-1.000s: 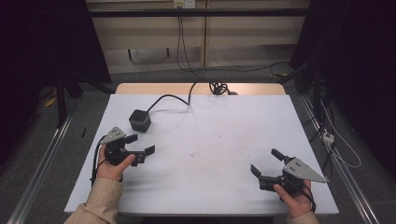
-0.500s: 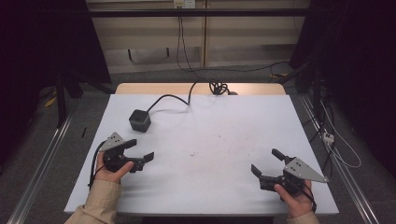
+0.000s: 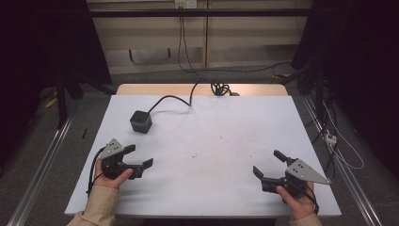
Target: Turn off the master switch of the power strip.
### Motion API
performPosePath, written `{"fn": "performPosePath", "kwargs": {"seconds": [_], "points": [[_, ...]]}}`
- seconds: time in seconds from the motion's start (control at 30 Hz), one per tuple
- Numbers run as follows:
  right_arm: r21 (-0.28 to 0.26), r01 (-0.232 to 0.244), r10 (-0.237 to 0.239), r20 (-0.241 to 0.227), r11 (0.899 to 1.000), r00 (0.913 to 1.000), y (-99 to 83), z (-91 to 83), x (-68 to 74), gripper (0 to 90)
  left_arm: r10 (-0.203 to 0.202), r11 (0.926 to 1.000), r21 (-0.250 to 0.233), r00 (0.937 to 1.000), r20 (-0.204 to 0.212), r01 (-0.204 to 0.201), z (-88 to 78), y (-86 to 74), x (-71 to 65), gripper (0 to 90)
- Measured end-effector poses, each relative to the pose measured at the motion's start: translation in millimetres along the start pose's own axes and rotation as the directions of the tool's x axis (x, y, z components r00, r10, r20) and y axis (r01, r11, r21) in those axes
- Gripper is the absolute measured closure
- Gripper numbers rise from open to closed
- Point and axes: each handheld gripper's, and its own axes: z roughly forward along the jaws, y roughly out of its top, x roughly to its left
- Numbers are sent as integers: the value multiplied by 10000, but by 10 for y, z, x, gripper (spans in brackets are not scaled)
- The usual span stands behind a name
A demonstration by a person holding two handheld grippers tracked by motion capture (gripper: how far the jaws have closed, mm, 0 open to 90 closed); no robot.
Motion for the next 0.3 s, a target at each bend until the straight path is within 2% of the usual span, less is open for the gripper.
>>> {"fn": "performPosePath", "kwargs": {"seconds": [0.17, 0.3], "points": [[37, 25, -25, -10, 10000, 10000, -4, 4, -3, 47, -28, 10000, 93, 9999, -100, 29, 0, -38, -10, 52], [53, 24, -24, -15, 10000, 10000, -4, 8, -4, 47, 99, 9997, 245, 9999, -142, -95, 25, -49, -32, 52]]}}
